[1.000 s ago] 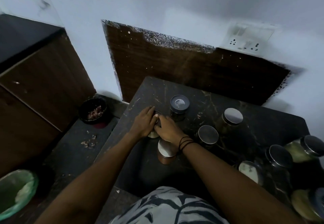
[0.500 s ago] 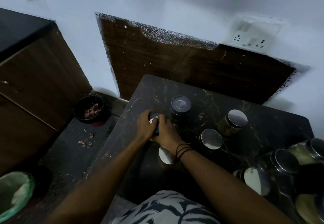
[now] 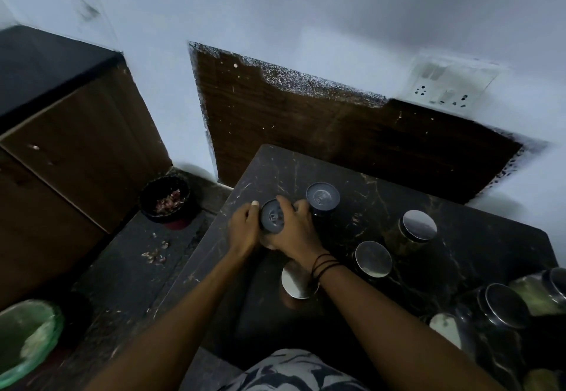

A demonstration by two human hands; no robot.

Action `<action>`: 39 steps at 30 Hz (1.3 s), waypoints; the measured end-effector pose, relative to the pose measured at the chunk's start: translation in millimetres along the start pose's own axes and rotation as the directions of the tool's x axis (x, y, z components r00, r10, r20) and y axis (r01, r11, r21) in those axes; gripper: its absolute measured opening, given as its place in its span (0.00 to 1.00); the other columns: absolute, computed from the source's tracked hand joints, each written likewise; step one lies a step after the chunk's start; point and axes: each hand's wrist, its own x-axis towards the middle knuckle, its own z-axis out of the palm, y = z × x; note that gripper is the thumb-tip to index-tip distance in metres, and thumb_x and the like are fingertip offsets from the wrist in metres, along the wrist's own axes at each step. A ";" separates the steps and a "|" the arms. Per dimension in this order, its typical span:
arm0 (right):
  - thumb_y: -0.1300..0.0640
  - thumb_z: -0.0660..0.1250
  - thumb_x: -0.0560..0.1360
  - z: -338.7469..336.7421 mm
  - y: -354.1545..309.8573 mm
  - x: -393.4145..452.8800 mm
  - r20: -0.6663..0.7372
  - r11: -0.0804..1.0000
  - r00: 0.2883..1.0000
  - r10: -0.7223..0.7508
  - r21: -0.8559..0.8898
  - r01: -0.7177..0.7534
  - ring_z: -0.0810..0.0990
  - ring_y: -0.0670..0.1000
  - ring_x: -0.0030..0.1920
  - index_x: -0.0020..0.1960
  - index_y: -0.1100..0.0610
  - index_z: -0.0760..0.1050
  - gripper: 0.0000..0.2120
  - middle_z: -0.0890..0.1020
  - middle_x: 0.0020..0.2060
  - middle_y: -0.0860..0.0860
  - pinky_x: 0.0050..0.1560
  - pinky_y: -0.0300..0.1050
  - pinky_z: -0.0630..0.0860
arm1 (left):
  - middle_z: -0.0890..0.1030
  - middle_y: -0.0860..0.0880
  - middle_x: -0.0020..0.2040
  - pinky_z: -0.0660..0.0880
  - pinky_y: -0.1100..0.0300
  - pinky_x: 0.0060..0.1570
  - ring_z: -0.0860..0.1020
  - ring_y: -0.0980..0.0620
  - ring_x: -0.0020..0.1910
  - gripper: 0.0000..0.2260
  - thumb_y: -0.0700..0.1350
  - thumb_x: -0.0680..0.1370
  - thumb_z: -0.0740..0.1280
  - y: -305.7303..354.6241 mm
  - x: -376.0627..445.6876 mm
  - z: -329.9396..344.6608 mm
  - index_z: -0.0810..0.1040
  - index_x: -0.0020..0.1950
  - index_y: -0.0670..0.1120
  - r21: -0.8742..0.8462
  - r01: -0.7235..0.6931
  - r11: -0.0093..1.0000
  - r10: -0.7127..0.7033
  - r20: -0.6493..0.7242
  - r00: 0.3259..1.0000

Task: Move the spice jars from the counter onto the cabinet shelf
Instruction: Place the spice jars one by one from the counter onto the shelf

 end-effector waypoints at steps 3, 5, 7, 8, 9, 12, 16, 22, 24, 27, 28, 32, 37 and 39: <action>0.54 0.79 0.62 -36.4 3.2 8.4 -0.042 0.952 0.987 -0.155 0.260 0.160 0.74 0.54 0.62 0.65 0.50 0.73 0.34 0.70 0.61 0.51 0.64 0.48 0.74 | 0.80 0.30 0.47 0.76 0.44 0.51 0.76 0.43 0.44 0.15 0.42 0.83 0.59 -5.5 15.2 -8.9 0.78 0.48 0.31 -0.025 -0.062 0.998 0.062 -0.028 0.998; 0.56 0.80 0.62 -64.4 4.8 12.1 0.012 0.862 0.969 -0.248 0.459 0.215 0.78 0.51 0.60 0.57 0.49 0.78 0.25 0.76 0.59 0.48 0.60 0.48 0.78 | 0.79 0.35 0.40 0.74 0.48 0.45 0.75 0.45 0.40 0.14 0.42 0.82 0.61 -2.9 22.2 -13.8 0.78 0.41 0.37 -0.076 -0.102 0.992 0.103 0.010 0.995; 0.60 0.79 0.64 -87.3 2.7 11.6 0.074 0.718 0.952 -0.296 0.675 0.171 0.81 0.49 0.58 0.54 0.51 0.79 0.21 0.81 0.56 0.47 0.54 0.45 0.80 | 0.80 0.42 0.40 0.75 0.50 0.44 0.77 0.48 0.40 0.12 0.45 0.80 0.63 0.0 25.7 -17.9 0.78 0.39 0.44 -0.209 -0.084 0.974 0.109 0.113 0.988; 0.62 0.77 0.66 -94.8 0.8 11.8 0.084 0.624 0.947 -0.311 0.769 0.137 0.81 0.49 0.57 0.55 0.52 0.79 0.19 0.82 0.56 0.47 0.51 0.44 0.80 | 0.82 0.45 0.41 0.77 0.51 0.44 0.80 0.48 0.41 0.10 0.48 0.79 0.63 2.5 26.4 -19.8 0.80 0.42 0.46 -0.269 -0.052 0.962 0.102 0.177 0.979; 0.63 0.75 0.67 -99.0 -1.2 12.2 0.088 0.518 0.945 -0.315 0.850 0.093 0.82 0.50 0.56 0.56 0.53 0.79 0.19 0.81 0.56 0.49 0.50 0.43 0.80 | 0.84 0.46 0.45 0.78 0.52 0.46 0.82 0.47 0.45 0.11 0.51 0.78 0.63 6.3 25.7 -20.9 0.82 0.47 0.46 -0.321 -0.014 0.947 0.098 0.248 0.964; 0.62 0.67 0.69 -99.5 -12.0 8.9 0.100 0.187 0.951 -0.292 0.981 -0.045 0.81 0.55 0.54 0.61 0.57 0.76 0.20 0.77 0.59 0.58 0.50 0.50 0.80 | 0.83 0.41 0.58 0.81 0.48 0.51 0.83 0.42 0.55 0.23 0.61 0.76 0.64 13.6 19.7 -16.0 0.80 0.62 0.47 -0.485 0.149 0.862 0.085 0.428 0.900; 0.56 0.59 0.70 -84.9 -21.9 -1.4 0.097 -0.101 0.980 -0.173 0.988 -0.116 0.81 0.61 0.54 0.63 0.61 0.75 0.23 0.80 0.55 0.62 0.52 0.57 0.80 | 0.85 0.41 0.54 0.81 0.46 0.47 0.85 0.43 0.49 0.26 0.66 0.72 0.66 18.4 11.6 -6.3 0.82 0.61 0.50 -0.532 0.287 0.796 0.022 0.499 0.866; 0.47 0.58 0.69 -70.9 -13.8 -14.3 0.191 -0.203 0.978 -0.080 0.958 -0.203 0.84 0.62 0.49 0.58 0.64 0.82 0.27 0.84 0.50 0.63 0.51 0.56 0.80 | 0.86 0.43 0.49 0.82 0.51 0.41 0.85 0.45 0.45 0.20 0.61 0.72 0.68 24.6 -8.5 6.5 0.82 0.56 0.49 -0.508 0.258 0.822 0.013 0.470 0.882; 0.47 0.58 0.69 -70.5 -11.9 -15.4 0.177 -0.208 0.981 -0.074 0.960 -0.189 0.85 0.61 0.49 0.53 0.63 0.85 0.26 0.85 0.50 0.63 0.51 0.56 0.80 | 0.86 0.44 0.47 0.81 0.50 0.42 0.85 0.46 0.45 0.19 0.59 0.71 0.70 27.9 -14.1 12.2 0.82 0.55 0.48 -0.527 0.252 0.812 0.009 0.443 0.896; 0.47 0.58 0.68 -76.5 -14.2 -18.1 0.169 -0.191 0.985 -0.042 0.966 -0.173 0.85 0.61 0.49 0.52 0.62 0.85 0.26 0.84 0.50 0.63 0.51 0.55 0.80 | 0.86 0.45 0.45 0.81 0.53 0.41 0.85 0.48 0.42 0.17 0.58 0.70 0.70 36.2 -19.9 16.9 0.82 0.52 0.48 -0.557 0.255 0.790 0.013 0.430 0.903; 0.47 0.58 0.68 -80.3 -15.6 -18.5 0.160 -0.180 0.987 -0.032 0.970 -0.163 0.85 0.61 0.49 0.51 0.62 0.85 0.25 0.84 0.50 0.63 0.51 0.55 0.80 | 0.86 0.45 0.44 0.81 0.54 0.40 0.85 0.48 0.41 0.17 0.58 0.70 0.70 39.6 -20.4 18.1 0.82 0.52 0.48 -0.565 0.253 0.785 0.023 0.434 0.901; 0.44 0.60 0.71 -106.9 -33.8 -17.2 0.087 -0.107 0.996 -0.025 0.990 -0.089 0.84 0.60 0.49 0.55 0.61 0.83 0.26 0.84 0.52 0.62 0.51 0.55 0.80 | 0.85 0.43 0.46 0.80 0.54 0.41 0.84 0.47 0.41 0.17 0.56 0.71 0.69 66.2 -16.1 17.8 0.82 0.54 0.47 -0.630 0.215 0.746 0.095 0.420 0.903; 0.45 0.62 0.72 -184.0 -87.5 0.0 -0.093 0.027 0.990 -0.109 0.995 0.097 0.85 0.58 0.48 0.57 0.62 0.82 0.25 0.86 0.50 0.61 0.48 0.52 0.83 | 0.86 0.42 0.44 0.81 0.55 0.39 0.84 0.46 0.39 0.16 0.54 0.74 0.66 151.2 3.0 7.9 0.84 0.52 0.44 -0.676 0.091 0.731 0.259 0.399 0.880; 0.47 0.63 0.71 -220.1 -108.0 7.2 -0.190 0.036 0.972 -0.137 0.980 0.197 0.85 0.58 0.48 0.65 0.63 0.76 0.28 0.85 0.50 0.60 0.48 0.52 0.82 | 0.86 0.42 0.46 0.80 0.53 0.44 0.84 0.45 0.42 0.16 0.54 0.74 0.65 191.6 9.8 3.2 0.85 0.52 0.45 -0.676 0.017 0.737 0.334 0.385 0.860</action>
